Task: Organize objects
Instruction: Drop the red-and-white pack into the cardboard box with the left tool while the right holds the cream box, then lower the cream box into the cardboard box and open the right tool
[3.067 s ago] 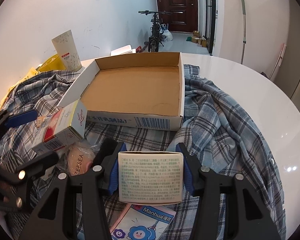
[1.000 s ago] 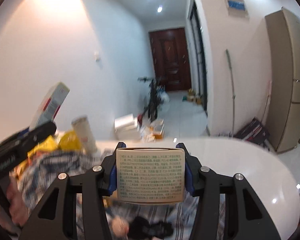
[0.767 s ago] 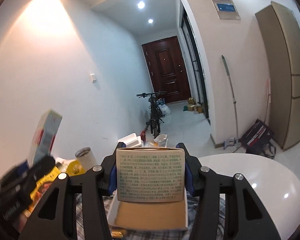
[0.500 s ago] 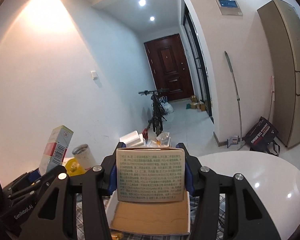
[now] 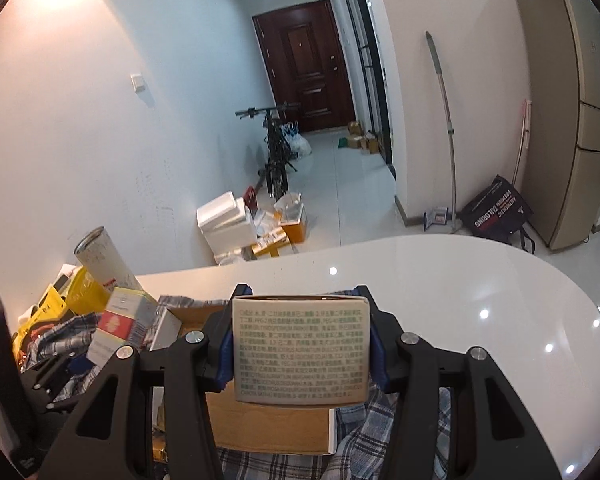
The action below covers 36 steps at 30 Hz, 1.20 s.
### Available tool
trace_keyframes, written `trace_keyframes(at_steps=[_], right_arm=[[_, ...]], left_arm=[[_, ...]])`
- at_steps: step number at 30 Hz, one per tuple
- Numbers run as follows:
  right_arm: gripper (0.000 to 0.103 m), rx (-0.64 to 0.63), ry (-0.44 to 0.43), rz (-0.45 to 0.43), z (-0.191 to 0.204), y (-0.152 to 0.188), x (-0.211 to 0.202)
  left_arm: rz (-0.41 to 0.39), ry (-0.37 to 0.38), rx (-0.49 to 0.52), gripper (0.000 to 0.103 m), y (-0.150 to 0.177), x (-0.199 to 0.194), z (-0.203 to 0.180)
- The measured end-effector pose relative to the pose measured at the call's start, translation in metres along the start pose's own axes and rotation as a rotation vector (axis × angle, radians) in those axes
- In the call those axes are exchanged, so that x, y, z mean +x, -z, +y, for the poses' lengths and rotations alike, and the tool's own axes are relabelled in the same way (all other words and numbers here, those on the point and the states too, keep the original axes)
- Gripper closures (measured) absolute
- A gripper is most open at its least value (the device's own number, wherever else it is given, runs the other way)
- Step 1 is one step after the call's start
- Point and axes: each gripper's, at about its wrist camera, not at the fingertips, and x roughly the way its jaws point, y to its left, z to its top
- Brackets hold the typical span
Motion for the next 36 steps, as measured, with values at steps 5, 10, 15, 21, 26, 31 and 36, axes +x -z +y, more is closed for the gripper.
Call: trace_keyframes(at_steps=[5, 10, 15, 21, 26, 31, 36], right_arm=[[0.053, -0.017, 0.013, 0.032, 0.005, 0.008, 0.002], [0.053, -0.013, 0.007, 0.050, 0.000, 0.005, 0.006], [0.053, -0.014, 0.006, 0.049, 0.000, 0.005, 0.005], [0.053, -0.025, 0.008, 0.055, 0.003, 0.005, 0.006], [0.053, -0.018, 0.008, 0.051, 0.003, 0.003, 0.005], [0.053, -0.019, 0.007, 0.052, 0.004, 0.003, 0.006], [0.053, -0.017, -0.001, 0.104, 0.005, 0.008, 0.017]], left_arm=[[0.153, 0.037, -0.045, 0.045, 0.011, 0.038, 0.011], [0.240, 0.071, -0.091, 0.045, 0.021, 0.051, 0.013], [0.258, 0.047, -0.098, 0.045, 0.022, 0.055, 0.016], [0.232, 0.041, -0.060, 0.044, 0.017, 0.044, 0.009], [0.131, 0.034, -0.027, 0.035, 0.009, 0.024, 0.002], [-0.103, 0.003, -0.018, 0.017, -0.002, -0.025, 0.002], [-0.322, 0.037, -0.043, 0.015, -0.005, -0.069, 0.007]])
